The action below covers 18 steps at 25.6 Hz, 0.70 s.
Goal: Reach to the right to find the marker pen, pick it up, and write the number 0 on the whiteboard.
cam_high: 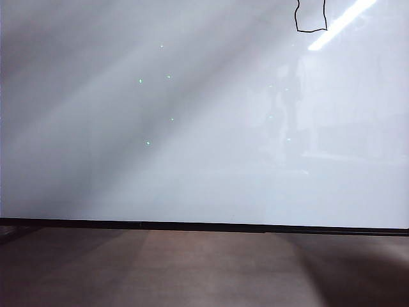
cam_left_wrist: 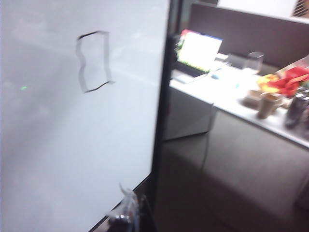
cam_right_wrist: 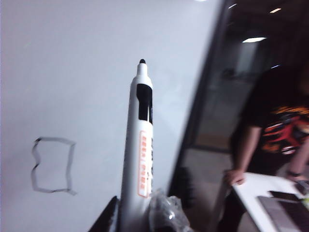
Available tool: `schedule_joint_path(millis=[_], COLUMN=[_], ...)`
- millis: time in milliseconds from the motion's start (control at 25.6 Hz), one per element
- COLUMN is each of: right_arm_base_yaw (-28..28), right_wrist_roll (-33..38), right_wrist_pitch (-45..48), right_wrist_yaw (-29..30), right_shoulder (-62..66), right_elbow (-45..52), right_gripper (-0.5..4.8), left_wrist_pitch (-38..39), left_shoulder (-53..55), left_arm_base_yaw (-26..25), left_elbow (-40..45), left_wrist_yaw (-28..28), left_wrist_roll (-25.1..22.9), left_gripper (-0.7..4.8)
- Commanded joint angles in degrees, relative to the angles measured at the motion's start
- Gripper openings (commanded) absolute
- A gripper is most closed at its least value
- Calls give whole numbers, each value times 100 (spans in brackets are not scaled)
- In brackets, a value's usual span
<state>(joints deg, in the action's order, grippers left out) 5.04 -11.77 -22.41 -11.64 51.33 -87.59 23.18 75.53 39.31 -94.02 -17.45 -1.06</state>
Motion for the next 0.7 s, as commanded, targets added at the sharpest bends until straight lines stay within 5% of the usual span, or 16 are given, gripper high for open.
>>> schedule_joint_path(millis=[39, 274, 704], right_arm_base_yaw=[-238, -809, -1290], right_wrist_roll=[22, 321, 1252], right_wrist_pitch=[-210, -557, 741], right_wrist_yaw=[-35, 24, 474], right_shoulder=[-313, -793, -1128], right_elbow=[-13, 295, 2695], right_gripper=[-5, -5, -5], left_wrist_pitch=[-378, -647, -409], left_shoulder=[33, 195, 426], left_arm_base_yaw=[271, 890, 1309], left_elbow=[-22, -22, -7], left_wrist_yaw=[-151, -254, 243], left_wrist_roll=[39, -28, -63], left_gripper=[-5, -5, -5])
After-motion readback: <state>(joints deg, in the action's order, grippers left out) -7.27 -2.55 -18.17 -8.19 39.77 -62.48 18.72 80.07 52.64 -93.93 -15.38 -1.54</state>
